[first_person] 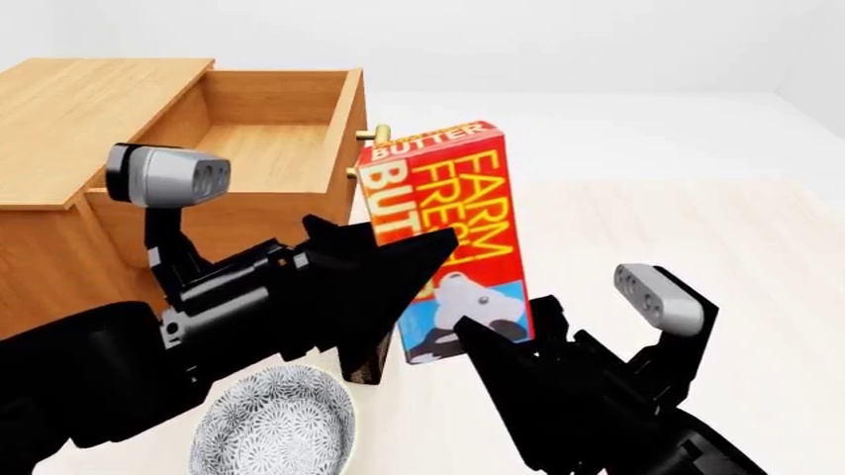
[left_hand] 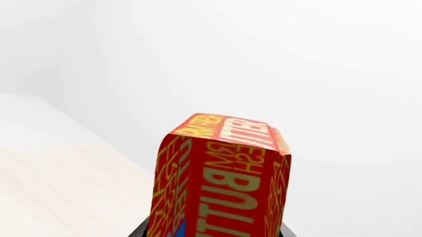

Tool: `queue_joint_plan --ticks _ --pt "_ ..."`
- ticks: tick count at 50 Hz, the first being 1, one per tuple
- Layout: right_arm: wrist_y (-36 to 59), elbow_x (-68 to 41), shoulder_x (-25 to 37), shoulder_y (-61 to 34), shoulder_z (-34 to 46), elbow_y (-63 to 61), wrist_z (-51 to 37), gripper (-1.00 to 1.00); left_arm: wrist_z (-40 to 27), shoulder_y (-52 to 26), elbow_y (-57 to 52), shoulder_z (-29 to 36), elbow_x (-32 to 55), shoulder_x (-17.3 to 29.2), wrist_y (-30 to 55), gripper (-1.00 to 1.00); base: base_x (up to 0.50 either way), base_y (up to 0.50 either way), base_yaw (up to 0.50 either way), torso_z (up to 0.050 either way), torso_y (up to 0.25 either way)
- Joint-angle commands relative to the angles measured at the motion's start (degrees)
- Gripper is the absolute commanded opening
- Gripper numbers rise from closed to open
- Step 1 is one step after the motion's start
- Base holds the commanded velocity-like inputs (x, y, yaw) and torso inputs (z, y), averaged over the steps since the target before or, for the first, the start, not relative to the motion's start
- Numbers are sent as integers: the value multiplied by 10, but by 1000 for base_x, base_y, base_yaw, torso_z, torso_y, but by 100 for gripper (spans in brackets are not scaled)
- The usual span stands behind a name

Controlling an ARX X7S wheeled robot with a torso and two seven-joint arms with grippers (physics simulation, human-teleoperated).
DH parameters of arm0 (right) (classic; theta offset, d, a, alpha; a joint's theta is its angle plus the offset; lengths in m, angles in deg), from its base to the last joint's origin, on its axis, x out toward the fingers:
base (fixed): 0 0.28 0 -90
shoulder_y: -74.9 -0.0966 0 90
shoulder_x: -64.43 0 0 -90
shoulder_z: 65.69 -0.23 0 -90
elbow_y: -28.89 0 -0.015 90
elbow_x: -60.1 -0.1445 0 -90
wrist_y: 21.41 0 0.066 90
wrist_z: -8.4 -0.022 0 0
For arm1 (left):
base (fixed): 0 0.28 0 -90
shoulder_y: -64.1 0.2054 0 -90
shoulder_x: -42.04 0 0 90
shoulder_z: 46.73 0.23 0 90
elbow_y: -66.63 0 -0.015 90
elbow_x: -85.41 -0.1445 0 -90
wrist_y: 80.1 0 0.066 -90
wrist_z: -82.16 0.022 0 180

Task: Put the butter at the front in the top drawer of the cabinet and close it.

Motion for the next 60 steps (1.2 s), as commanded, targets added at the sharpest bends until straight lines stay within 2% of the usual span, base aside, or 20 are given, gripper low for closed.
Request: queue_joint_plan --ticks 1,15,16,32,48,60 --pt "-2 -19 0 -6 -6 -9 9 -100 -1 -6 4 8 -2 -5 2 -100 0 0 0 0 0" --pt "-6 -12 -2 -10 -1 -6 5 -100 -2 -4 4 -1 -2 -3 -10 -100 0 0 0 0 1" --pt "-7 -10 -2 -9 -1 -6 6 100 -2 -5 6 -3 -3 -3 -11 -100 0 0 0 0 0" --pt "-19 -4 9 15 -9 -16 6 100 -11 0 -8 -23 6 11 -26 -100 0 0 0 1 1" --pt "-71 34 13 86 -45 -44 -12 100 -39 3 -46 -60 44 52 -37 -100 0 0 0 1 1" --pt "-149 164 -2 142 -84 -91 -89 100 -61 1 -66 -79 69 75 -44 -100 0 0 0 0 1"
